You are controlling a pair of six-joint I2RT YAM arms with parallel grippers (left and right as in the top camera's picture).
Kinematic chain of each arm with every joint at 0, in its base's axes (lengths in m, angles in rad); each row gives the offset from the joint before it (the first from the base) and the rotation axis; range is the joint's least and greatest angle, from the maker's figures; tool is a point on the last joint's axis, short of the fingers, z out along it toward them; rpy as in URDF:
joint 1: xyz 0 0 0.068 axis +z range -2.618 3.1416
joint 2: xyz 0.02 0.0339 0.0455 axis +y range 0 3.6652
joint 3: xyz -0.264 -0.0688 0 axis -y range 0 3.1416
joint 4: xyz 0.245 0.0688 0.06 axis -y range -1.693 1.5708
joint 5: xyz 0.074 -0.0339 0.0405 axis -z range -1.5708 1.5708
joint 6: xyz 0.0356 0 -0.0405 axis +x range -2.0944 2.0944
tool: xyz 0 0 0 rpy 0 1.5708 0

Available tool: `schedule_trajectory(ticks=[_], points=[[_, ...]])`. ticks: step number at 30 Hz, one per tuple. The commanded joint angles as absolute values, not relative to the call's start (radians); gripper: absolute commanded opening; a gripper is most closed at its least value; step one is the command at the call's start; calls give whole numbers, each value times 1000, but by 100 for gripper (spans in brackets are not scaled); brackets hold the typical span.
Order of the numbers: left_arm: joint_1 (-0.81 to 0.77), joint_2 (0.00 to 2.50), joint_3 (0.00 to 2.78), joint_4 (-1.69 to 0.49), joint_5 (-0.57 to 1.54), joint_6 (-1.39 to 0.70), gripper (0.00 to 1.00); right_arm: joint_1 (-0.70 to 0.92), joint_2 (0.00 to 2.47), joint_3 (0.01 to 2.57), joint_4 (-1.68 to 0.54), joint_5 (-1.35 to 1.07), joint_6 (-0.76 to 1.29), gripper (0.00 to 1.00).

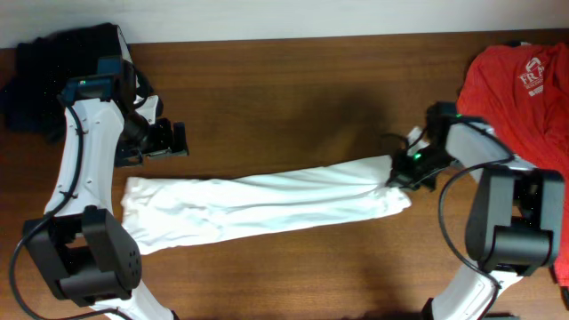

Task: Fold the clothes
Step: 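Fold the right end over toward the left with the right gripper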

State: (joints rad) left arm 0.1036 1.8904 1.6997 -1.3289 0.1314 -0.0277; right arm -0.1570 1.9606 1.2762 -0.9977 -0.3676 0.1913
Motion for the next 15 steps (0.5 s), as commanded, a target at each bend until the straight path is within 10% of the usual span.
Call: schedule_trajectory(ticks=[1, 15], points=[[99, 1890, 1700, -1329, 143, -41, 99, -246, 1916, 1455, -1163, -183, 226, 4], [98, 1890, 1700, -1295, 151, -64, 99, 153, 1870, 1605, -1274, -390, 216, 4]])
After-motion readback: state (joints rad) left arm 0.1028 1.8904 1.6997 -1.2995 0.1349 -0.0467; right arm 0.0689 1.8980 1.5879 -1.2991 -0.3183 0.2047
